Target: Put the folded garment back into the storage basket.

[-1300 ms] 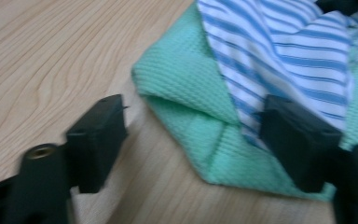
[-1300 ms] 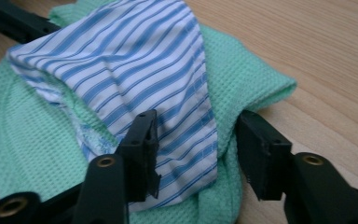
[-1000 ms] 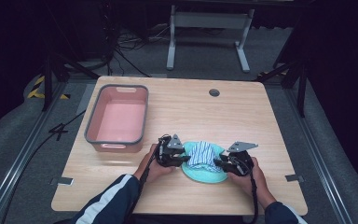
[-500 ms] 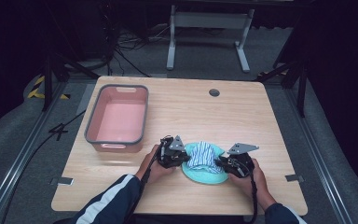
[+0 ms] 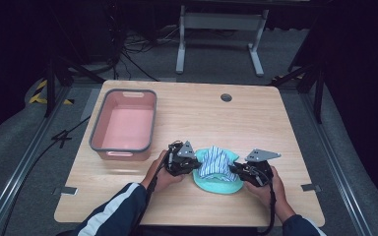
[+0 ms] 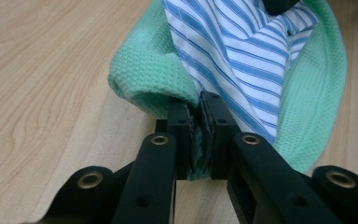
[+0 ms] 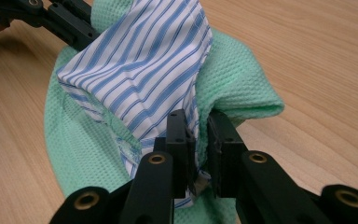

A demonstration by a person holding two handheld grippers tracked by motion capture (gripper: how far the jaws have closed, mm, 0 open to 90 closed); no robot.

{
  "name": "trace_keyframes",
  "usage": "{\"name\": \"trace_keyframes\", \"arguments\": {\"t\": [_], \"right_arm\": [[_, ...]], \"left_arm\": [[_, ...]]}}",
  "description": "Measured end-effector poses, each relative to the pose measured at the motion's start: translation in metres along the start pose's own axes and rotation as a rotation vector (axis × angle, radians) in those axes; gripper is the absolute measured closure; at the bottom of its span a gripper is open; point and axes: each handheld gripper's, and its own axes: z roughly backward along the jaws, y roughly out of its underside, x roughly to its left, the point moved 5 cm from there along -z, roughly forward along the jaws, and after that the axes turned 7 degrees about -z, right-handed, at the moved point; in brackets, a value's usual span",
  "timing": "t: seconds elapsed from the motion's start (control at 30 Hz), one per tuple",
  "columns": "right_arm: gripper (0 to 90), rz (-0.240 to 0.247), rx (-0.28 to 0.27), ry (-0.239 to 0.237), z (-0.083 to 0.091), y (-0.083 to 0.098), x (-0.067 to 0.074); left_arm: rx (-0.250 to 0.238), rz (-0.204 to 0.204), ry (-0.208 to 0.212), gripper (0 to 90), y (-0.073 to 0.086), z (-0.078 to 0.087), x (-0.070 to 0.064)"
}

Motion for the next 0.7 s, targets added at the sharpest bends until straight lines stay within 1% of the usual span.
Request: {"name": "trace_keyframes", "arguments": {"t": [0.1, 0.17, 0.23, 0.27, 0.3, 0.43, 0.5, 0.57, 0.7], "right_arm": [[80.3, 0.002, -0.004, 0.003, 0.002, -0.002, 0.001], [80.3, -0.001, -0.012, -0.002, 0.003, -0.004, 0.002], [80.4, 0.000, -0.014, 0.000, 0.004, -0.005, 0.003], [80.4, -0.002, -0.015, -0.001, 0.005, -0.007, 0.004], [80.3, -0.001, -0.022, -0.001, 0.006, -0.008, 0.004], [80.4, 0.006, -0.048, 0.005, 0.011, -0.018, 0.008], [80.4, 0.013, -0.058, 0.012, 0.013, -0.023, 0.010], [80.4, 0.022, -0.066, 0.015, 0.014, -0.029, 0.013], [80.4, 0.034, -0.079, 0.012, 0.012, -0.042, 0.021]], "left_arm": [[-0.005, 0.001, 0.001, 83.3, -0.002, 0.002, 0.000], [-0.007, -0.001, -0.006, 83.3, -0.003, 0.005, 0.001], [-0.021, 0.007, -0.008, 83.3, -0.005, 0.007, 0.002], [-0.013, 0.001, -0.010, 83.4, -0.005, 0.009, 0.002], [-0.014, 0.005, -0.013, 83.4, -0.006, 0.010, 0.002], [-0.032, 0.002, -0.026, 83.5, -0.010, 0.018, 0.005], [-0.030, -0.007, -0.031, 83.5, -0.012, 0.023, 0.008], [-0.046, 0.006, -0.044, 83.5, -0.015, 0.032, 0.010], [-0.054, 0.002, -0.066, 83.5, -0.020, 0.050, 0.015]]}}
